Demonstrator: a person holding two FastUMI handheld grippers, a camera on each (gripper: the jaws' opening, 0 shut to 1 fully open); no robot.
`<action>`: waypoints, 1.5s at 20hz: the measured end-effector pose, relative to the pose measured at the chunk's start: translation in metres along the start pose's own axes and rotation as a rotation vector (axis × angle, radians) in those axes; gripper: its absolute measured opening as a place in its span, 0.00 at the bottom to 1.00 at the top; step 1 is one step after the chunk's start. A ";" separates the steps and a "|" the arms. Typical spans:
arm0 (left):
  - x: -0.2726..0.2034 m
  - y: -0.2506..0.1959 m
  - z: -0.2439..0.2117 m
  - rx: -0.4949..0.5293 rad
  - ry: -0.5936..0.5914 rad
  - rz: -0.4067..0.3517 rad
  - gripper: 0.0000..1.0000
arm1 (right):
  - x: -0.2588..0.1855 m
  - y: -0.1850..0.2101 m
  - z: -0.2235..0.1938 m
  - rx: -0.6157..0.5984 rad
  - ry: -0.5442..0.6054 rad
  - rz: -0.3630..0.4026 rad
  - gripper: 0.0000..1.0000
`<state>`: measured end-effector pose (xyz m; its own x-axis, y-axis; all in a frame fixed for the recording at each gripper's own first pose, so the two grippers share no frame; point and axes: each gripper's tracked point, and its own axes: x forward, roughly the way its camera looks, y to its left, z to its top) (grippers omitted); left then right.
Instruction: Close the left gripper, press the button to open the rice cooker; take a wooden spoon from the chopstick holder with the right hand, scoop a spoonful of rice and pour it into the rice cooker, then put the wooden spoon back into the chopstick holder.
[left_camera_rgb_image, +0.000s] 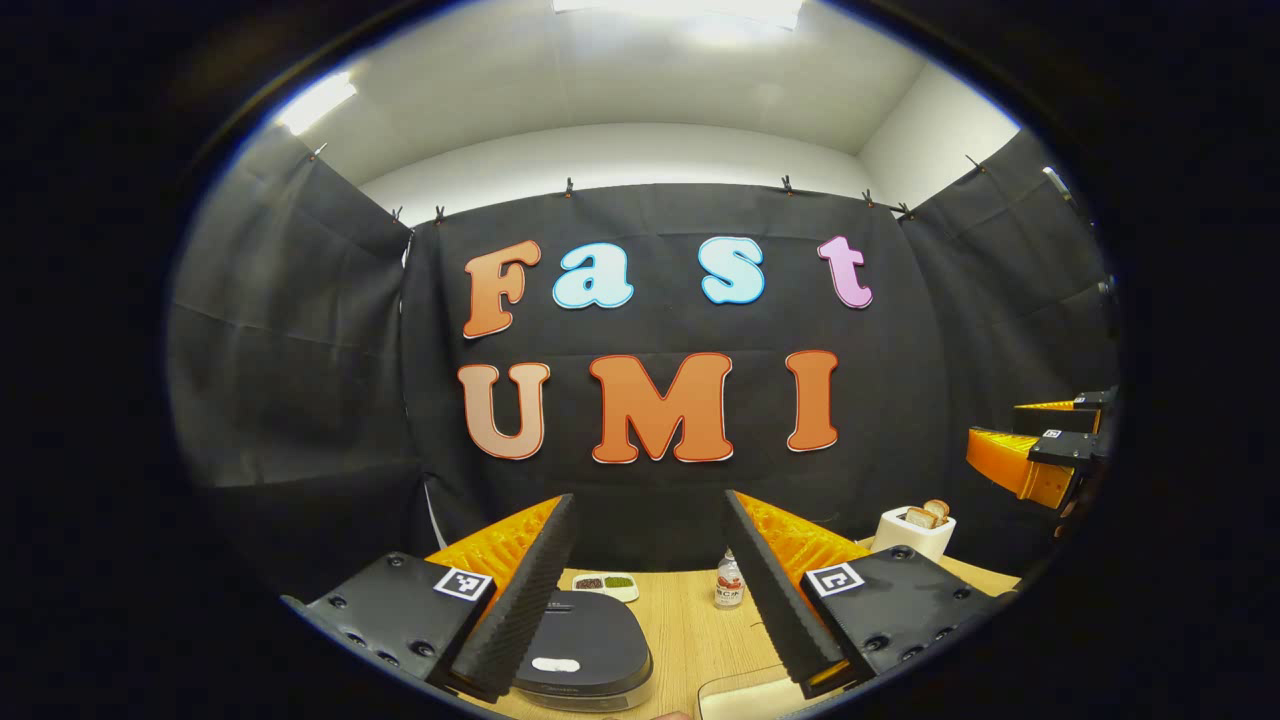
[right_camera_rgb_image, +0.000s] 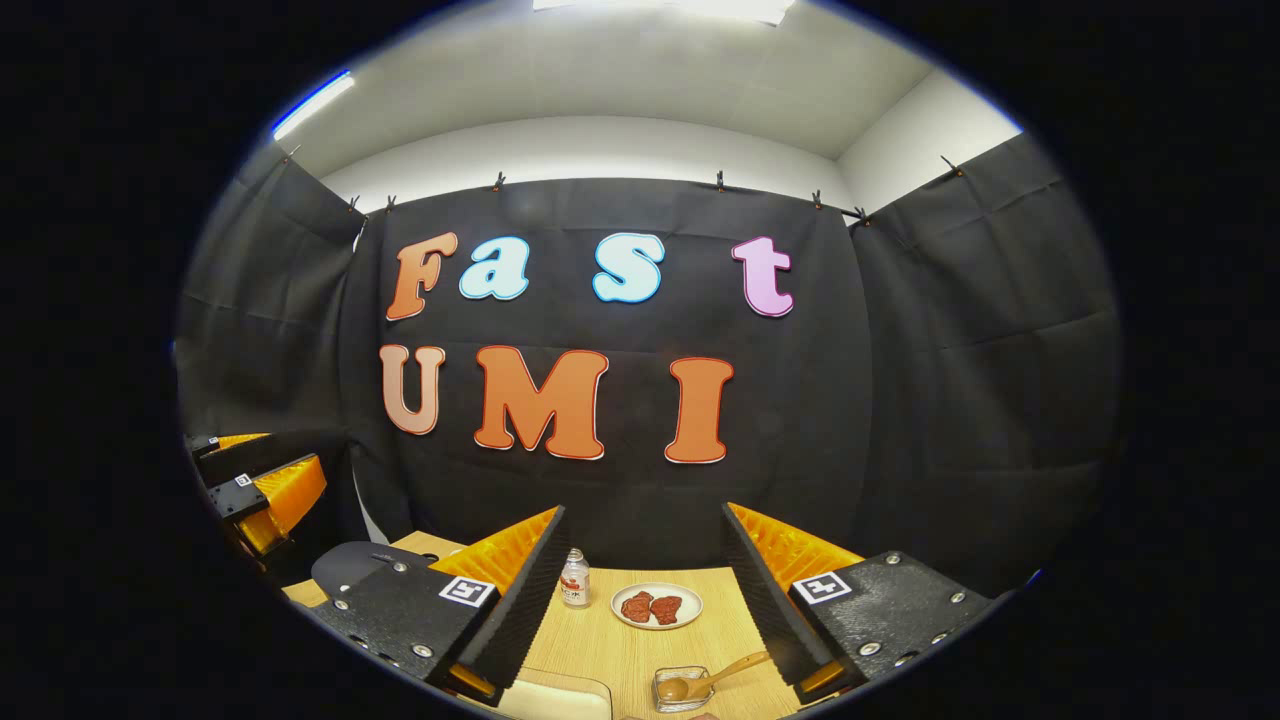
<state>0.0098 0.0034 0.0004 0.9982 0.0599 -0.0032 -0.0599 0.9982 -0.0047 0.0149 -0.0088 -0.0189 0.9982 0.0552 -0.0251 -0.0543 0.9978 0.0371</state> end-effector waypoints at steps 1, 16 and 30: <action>0.000 -0.001 -0.001 0.003 0.002 0.000 0.98 | 0.001 -0.001 -0.001 0.001 0.003 0.000 0.93; 0.015 0.012 -0.010 0.021 0.025 0.018 0.65 | 0.009 0.001 -0.016 0.007 0.033 -0.006 0.93; 0.037 0.039 -0.095 -0.072 0.377 0.079 0.06 | 0.019 -0.008 -0.035 -0.003 0.068 -0.030 0.93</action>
<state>0.0446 0.0445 -0.0950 0.9201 0.1170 -0.3739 -0.1499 0.9869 -0.0601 0.0334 -0.0141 -0.0545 0.9952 0.0271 -0.0945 -0.0242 0.9992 0.0323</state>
